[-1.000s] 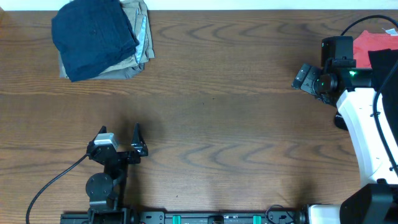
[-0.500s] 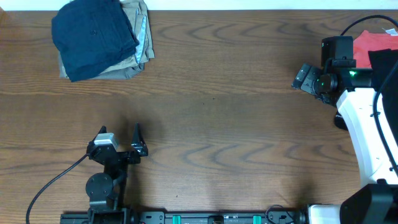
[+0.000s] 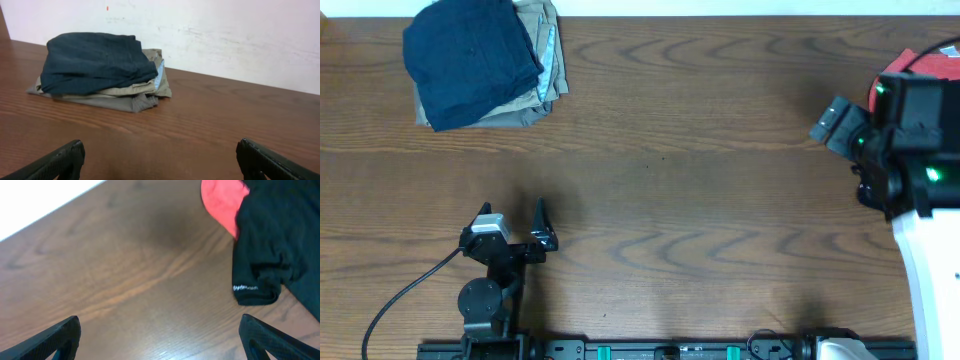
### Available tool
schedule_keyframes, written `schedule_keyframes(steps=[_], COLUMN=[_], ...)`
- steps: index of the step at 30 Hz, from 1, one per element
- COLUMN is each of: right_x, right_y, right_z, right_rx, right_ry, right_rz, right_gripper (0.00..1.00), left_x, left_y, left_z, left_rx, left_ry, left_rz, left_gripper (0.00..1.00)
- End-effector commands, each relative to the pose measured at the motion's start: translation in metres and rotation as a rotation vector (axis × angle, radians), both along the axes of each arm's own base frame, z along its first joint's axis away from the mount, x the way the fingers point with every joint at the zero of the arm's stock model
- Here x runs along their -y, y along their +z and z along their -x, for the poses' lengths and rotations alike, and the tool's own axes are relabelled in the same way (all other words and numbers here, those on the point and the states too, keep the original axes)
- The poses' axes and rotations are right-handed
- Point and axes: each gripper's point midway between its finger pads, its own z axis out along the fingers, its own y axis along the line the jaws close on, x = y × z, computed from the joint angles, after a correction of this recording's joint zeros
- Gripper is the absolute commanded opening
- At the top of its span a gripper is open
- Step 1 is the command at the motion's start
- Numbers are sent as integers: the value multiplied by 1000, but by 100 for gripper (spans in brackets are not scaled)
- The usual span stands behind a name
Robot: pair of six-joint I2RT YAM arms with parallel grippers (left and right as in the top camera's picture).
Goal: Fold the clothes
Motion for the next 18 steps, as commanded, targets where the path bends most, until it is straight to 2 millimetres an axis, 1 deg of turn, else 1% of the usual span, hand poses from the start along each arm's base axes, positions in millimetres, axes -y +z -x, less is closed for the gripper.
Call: schedule_keyframes(steps=[1,8,13,16,18], right_x=[0,0,1,1,1], right_y=[23,70,92,93,84], right_z=[12,44,66,82,92], right_rx=[76,240,329,348,351], right_ry=[-5,-5,-7,-6,-2], right_rz=[-2,-3,-2,7,3], right_gripper=[99,99,99,99,99], left_x=[1,1,1,1,1], left_y=[-14,-14,-14,-14,-14], left_z=[1,1,1,1,1], left_rx=[-47,-47,-47,-47,-47], left_ry=[-10,-10,-10,-10,-10], left_rz=[-5,-5,-5,-5,-5], left_gripper=[98,98,98,98,98])
